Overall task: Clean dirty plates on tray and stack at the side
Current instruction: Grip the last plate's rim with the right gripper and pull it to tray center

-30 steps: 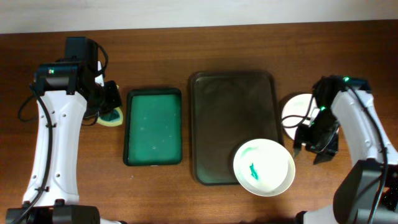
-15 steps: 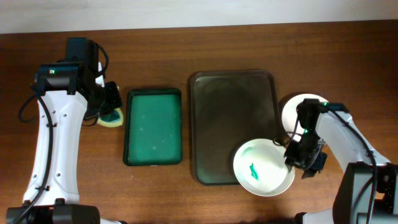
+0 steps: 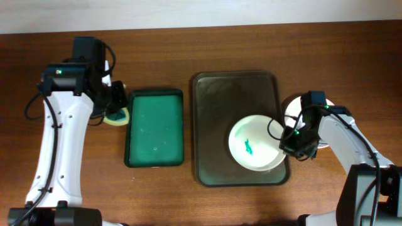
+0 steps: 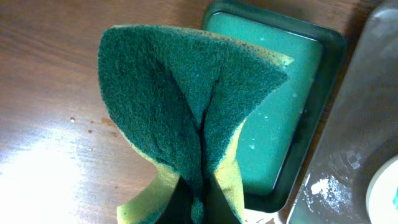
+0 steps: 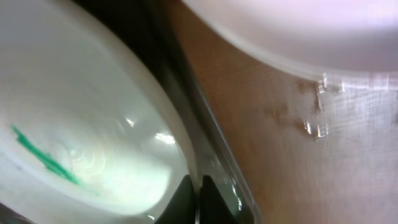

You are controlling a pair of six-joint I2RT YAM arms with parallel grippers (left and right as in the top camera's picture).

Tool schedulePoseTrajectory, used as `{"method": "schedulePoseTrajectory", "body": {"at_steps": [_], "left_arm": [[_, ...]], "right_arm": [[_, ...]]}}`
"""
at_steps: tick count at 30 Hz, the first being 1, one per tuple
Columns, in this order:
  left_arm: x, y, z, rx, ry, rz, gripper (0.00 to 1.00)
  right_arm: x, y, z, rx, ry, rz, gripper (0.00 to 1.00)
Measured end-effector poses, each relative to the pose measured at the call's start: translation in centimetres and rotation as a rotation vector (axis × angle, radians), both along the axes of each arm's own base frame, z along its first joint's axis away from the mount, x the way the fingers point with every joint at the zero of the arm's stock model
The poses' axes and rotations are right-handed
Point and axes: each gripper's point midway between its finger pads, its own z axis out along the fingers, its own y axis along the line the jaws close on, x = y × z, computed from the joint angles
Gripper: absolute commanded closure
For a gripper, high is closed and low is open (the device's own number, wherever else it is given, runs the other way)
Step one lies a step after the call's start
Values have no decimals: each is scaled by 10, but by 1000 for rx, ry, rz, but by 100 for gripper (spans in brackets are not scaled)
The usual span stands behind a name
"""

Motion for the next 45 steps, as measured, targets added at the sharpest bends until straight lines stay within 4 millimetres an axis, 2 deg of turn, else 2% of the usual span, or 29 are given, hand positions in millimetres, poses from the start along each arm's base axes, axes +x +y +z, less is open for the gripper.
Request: {"method": "schedulePoseTrajectory", "body": {"at_steps": [4,8,11,13,18,25,29,31,33,38,40,42,45], "left_arm": [[3,-20,1,-1,-15,-56,100],[1,-36,1,-2,-16,-103,100],[0,-44,1,-2,-16,-129,100],[-1,-47,1,-2,-16,-138,100],[-5,-47,0,1,4,-138,100],[-6,-46,0,1,7,-138,100],[-6,-46,0,1,7,-138,100],[-6,-46,0,1,7,-138,100],[-6,-46,0,1,7,-139,100],[-6,-46,0,1,7,-139,100],[-6,-47,0,3,7,-147,100],[-6,-46,0,4,5,-149,100],[-6,-46,-1,4,7,-150,100]], "right_arm": [[37,1,5,10,-152,-1,96],[49,6,7,27,-186,-55,96],[58,27,9,35,-220,-44,96],[62,43,10,24,-237,-36,96],[65,67,7,-39,-260,-35,96],[65,69,7,-65,-264,-49,95],[65,67,7,-73,-262,-50,79],[65,67,7,-73,-261,-54,57],[64,67,6,-75,-258,-50,51],[63,69,9,-68,-262,42,46],[72,74,26,-39,-285,133,43],[82,75,52,-33,-307,223,43],[95,76,74,-42,-359,293,45]]}}
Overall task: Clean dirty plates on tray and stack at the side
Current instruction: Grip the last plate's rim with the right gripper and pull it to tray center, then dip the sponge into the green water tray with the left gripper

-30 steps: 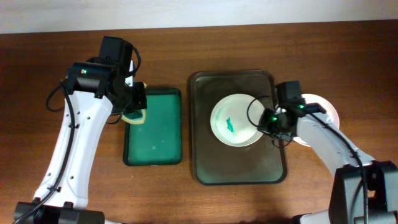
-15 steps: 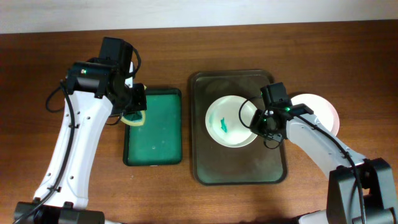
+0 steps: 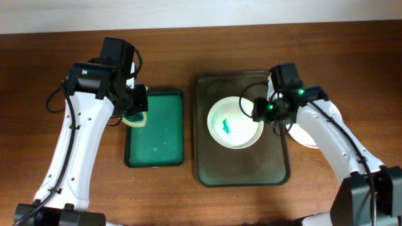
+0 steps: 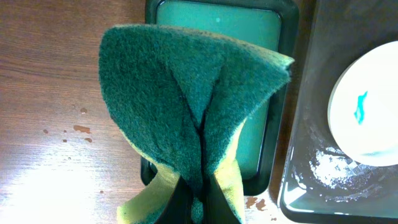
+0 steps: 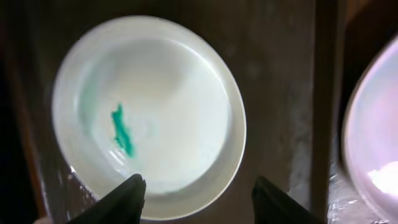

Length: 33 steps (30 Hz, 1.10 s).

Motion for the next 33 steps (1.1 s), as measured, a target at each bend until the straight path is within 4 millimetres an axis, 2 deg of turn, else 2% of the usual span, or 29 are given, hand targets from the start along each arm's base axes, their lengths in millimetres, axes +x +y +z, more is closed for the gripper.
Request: {"method": "schedulePoseTrajectory", "body": {"at_steps": [3,6,12,15,18,20,27,29,31,33], "left_arm": [[0,0,0,0,0,0,100],[0,0,0,0,0,0,100],[0,0,0,0,1,0,100],[0,0,0,0,1,0,100],[0,0,0,0,0,0,100],[0,0,0,0,1,0,100],[0,0,0,1,0,0,100],[0,0,0,0,0,0,100],[0,0,0,0,0,0,100],[0,0,0,0,0,0,100]], "right_arm": [[5,-8,4,-60,-29,31,57],[11,-17,1,-116,-57,32,57],[14,-23,-47,-158,-4,35,64],[11,-24,-68,-170,41,44,80],[7,-25,-81,-180,78,48,83],[6,-25,-85,-182,89,51,93],[6,-22,-87,-163,91,55,87],[6,-21,-87,-158,93,55,89],[6,-19,-87,-148,93,57,96],[6,-18,-87,-142,94,56,96]]}}
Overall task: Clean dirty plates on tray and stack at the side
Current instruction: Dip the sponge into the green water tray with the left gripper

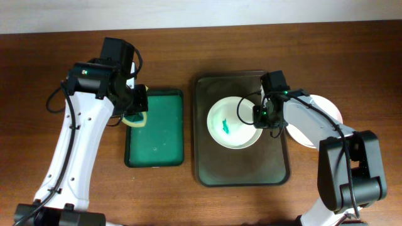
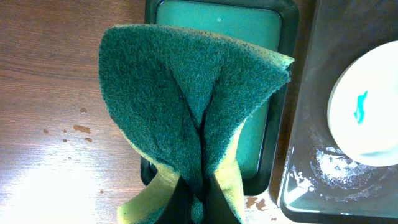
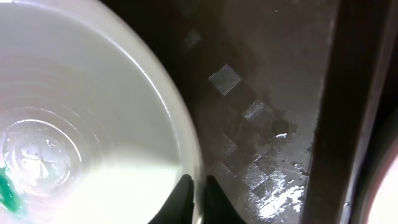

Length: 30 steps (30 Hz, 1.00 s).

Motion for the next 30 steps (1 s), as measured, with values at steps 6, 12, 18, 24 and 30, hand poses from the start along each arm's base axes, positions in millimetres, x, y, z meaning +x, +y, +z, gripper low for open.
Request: {"method": "schedulePoseTrajectory", "body": {"at_steps": [6,12,18,24,30], "left_arm": [[3,-10,1,18,-23,-106,100],[3,-37,-11,31,9,-215,100],[13,-43,-57,55,135,-227,100],[26,-47,-109,72,236,-212,100],[38,-50,-156,82,297,-202,100]], "right_arm": [[0,1,0,6,-1,1,96],[-6,3,-1,21,25,5,96],[-9,4,-1,27,38,-1,96],[-9,4,-1,27,40,-3,96],[-9,4,-1,28,41,-5,96]]}}
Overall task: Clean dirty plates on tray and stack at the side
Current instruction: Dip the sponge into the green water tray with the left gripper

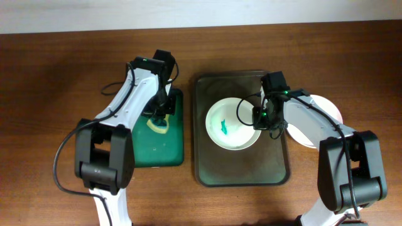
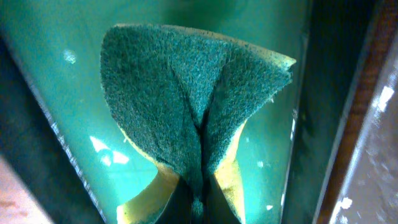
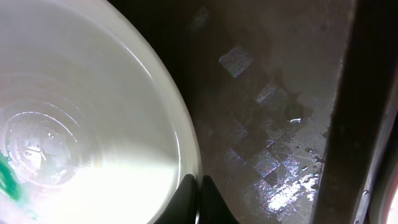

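A white plate with a green smear sits in the dark tray. My right gripper is shut on the plate's right rim; the smear shows at the left edge of the right wrist view. My left gripper is shut on a folded green-and-yellow sponge, held low over the green basin; the sponge hangs inside the basin's upper right part. A clean white plate lies on the table right of the tray.
The green basin holds green liquid. Its rim runs close beside the dark tray's left edge. The tray floor is wet. Wooden table surrounds both.
My left gripper moved with the sponge from the basin's upper left corner to low inside the basin near its right side. The right gripper stays shut on the plate's rim.
At first my right gripper held the dirty plate at the tray's lower right and my left held the sponge left of the basin. Then the plate lay in the tray's upper middle with the right gripper open above it. Later it was shut on the rim, and now the sponge is in the basin.
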You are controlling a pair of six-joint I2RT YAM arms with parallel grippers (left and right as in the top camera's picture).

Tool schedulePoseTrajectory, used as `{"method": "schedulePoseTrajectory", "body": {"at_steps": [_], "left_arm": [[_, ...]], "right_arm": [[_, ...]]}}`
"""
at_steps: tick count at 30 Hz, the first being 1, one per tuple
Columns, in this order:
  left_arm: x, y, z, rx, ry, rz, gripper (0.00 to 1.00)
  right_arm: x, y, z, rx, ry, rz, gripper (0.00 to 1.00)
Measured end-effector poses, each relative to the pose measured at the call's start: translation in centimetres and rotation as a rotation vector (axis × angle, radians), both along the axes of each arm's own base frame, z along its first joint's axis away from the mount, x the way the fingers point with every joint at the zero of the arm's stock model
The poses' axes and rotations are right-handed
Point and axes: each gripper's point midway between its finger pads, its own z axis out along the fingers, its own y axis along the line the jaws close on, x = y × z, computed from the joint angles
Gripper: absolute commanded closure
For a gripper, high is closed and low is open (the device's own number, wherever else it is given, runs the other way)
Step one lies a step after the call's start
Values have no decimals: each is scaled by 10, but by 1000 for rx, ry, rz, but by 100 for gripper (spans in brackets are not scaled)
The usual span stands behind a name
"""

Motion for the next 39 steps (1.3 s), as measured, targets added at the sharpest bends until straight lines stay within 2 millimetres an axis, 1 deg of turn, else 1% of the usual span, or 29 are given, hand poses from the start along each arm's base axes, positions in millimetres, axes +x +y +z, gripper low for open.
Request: {"method": "schedulePoseTrajectory", "body": {"at_steps": [5,7,10,13,17,20,22,23,25,26,27,29,30,31,32,34,37,39], "left_arm": [[5,-1,-18,5,14,0,100],[6,-2,-20,4,8,0,100],[12,3,-28,33,-28,31,100],[10,10,-42,66,-42,59,100],[12,10,-43,71,-59,69,100],[15,10,-35,63,-90,71,100],[17,10,-21,55,-125,74,100],[18,10,-9,47,-151,78,100],[17,11,21,29,-211,85,100],[14,12,46,14,-259,92,100],[12,13,66,1,-302,95,100],[6,15,101,-24,-374,102,100],[1,17,117,-36,-407,103,100],[-4,19,134,-47,-448,106,100],[-7,21,145,-51,-473,108,100],[-12,24,156,-52,-500,112,100],[-13,26,162,-47,-518,116,100],[-16,28,161,-40,-507,118,100]], "right_arm": [[0,0,0,0,0,0,96],[0,0,0,0,0,0,96],[0,0,0,0,0,0,96],[0,0,0,0,0,1,96],[0,0,0,1,0,0,96],[0,0,0,2,1,1,96],[0,1,0,3,1,1,96],[0,1,0,3,1,1,95],[0,1,0,3,1,1,95],[0,0,0,3,1,0,85],[0,0,0,3,1,0,69],[-1,0,0,4,5,1,59],[-2,1,0,5,9,3,55],[-2,1,0,6,9,1,53],[-2,1,0,6,10,0,52],[-2,1,0,5,10,2,50],[-2,1,-1,5,10,1,48],[-2,1,0,6,10,1,45]]}}
